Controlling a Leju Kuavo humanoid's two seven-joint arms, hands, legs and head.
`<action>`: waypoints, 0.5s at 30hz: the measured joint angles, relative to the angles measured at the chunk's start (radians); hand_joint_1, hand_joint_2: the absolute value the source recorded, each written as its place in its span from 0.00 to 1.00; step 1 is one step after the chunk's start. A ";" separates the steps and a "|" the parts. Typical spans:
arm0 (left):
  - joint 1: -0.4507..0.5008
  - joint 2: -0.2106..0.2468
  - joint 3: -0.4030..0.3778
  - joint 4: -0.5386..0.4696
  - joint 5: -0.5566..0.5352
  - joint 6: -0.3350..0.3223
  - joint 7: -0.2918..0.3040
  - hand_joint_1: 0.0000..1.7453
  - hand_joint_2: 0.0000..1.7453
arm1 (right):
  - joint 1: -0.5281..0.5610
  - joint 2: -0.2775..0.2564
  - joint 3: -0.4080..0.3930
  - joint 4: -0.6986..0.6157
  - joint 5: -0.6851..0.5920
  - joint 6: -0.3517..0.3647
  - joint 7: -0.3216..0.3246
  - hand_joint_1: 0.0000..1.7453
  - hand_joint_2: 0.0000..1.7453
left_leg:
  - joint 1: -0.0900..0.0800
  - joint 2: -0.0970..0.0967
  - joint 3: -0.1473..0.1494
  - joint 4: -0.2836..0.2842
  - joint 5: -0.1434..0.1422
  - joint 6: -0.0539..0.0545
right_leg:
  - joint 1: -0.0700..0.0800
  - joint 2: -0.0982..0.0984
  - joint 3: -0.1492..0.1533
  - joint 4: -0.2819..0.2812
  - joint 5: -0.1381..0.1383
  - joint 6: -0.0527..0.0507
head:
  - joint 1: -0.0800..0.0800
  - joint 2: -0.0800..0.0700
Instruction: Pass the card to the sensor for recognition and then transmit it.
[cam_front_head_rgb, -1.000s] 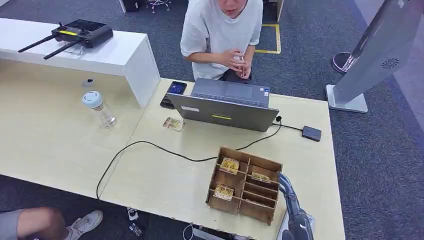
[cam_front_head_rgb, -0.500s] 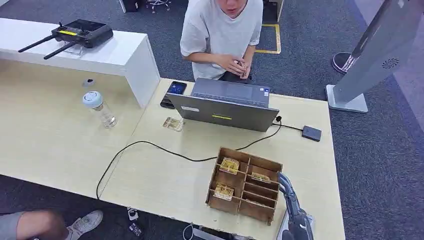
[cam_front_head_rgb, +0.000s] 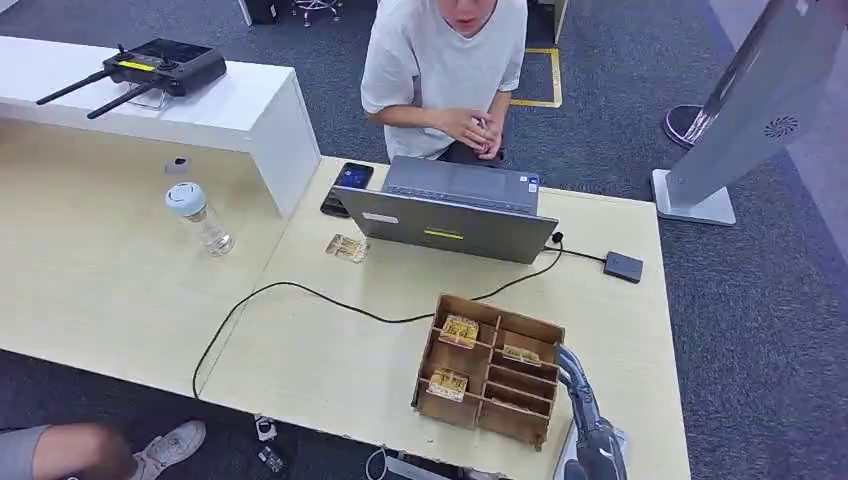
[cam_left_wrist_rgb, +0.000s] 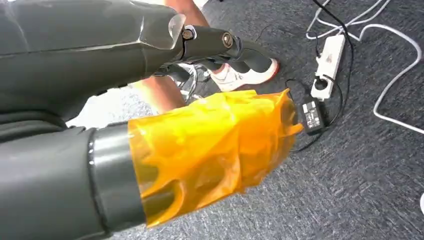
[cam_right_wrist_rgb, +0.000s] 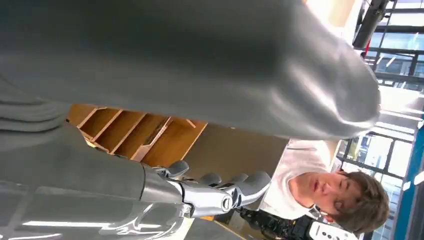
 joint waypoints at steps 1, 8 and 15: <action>0.000 0.000 0.000 0.000 0.000 0.000 0.000 0.00 0.00 | 0.000 0.000 0.000 0.000 0.000 0.000 0.000 0.00 0.00 | 0.000 0.000 0.000 0.000 0.000 0.000 | 0.000 0.000 0.000 0.000 0.000 0.000 | 0.000 0.000; 0.000 0.000 0.000 0.000 -0.003 0.005 -0.010 0.00 0.00 | 0.000 0.000 0.000 0.000 0.001 -0.001 0.000 0.00 0.00 | 0.000 0.000 0.000 0.000 0.000 0.000 | 0.000 0.000 0.000 0.000 0.000 0.000 | 0.000 0.000; 0.000 0.000 0.000 0.000 -0.003 0.001 0.000 0.00 0.00 | 0.000 0.000 0.000 0.000 0.001 0.001 0.000 0.00 0.00 | 0.000 0.000 0.000 0.000 0.000 0.000 | 0.000 0.000 0.000 0.000 0.000 0.000 | 0.000 0.000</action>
